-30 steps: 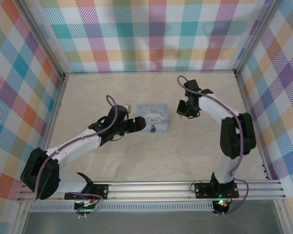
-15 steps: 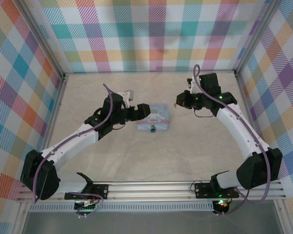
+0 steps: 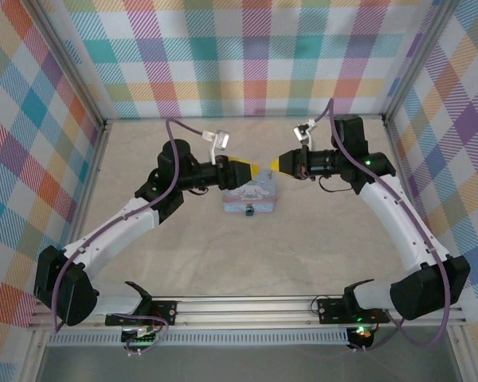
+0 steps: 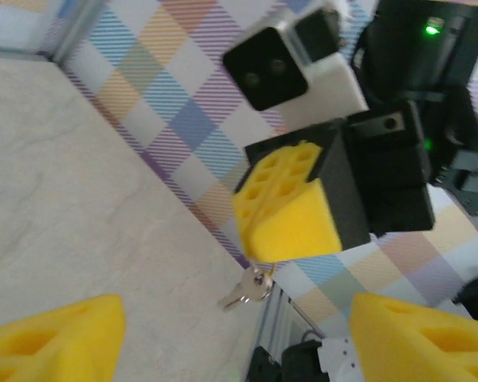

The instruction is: Unlock a padlock with a key

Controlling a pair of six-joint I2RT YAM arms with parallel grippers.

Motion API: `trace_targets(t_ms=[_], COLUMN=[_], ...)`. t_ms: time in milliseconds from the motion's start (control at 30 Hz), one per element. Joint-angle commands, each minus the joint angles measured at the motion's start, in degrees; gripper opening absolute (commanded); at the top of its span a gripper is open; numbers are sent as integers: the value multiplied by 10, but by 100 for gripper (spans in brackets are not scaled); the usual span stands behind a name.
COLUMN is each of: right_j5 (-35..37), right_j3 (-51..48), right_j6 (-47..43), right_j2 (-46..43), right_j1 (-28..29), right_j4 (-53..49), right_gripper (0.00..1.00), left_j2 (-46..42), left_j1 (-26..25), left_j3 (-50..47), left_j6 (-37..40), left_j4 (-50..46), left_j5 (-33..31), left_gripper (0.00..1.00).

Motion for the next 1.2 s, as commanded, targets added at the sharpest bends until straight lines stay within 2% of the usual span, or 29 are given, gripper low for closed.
trace_targets(t_ms=[0, 167, 600, 967, 1167], right_j5=[-53, -59, -72, -70, -67], right_j3=[8, 8, 4, 5, 6], right_j6=[29, 43, 56, 52, 50], right_j2=[-12, -13, -8, -8, -9], right_j1=[6, 7, 10, 10, 9], right_j4=[30, 42, 54, 49, 45], right_gripper=[0, 0, 0, 0, 0], left_j2=[13, 21, 35, 24, 13], left_j1=[-18, -31, -48, -49, -49], left_j3=[32, 38, 57, 59, 54], left_j6=[26, 34, 38, 59, 72], left_j4=[16, 16, 15, -20, -47], left_j5=[52, 55, 65, 61, 48], left_gripper=[71, 70, 56, 22, 21])
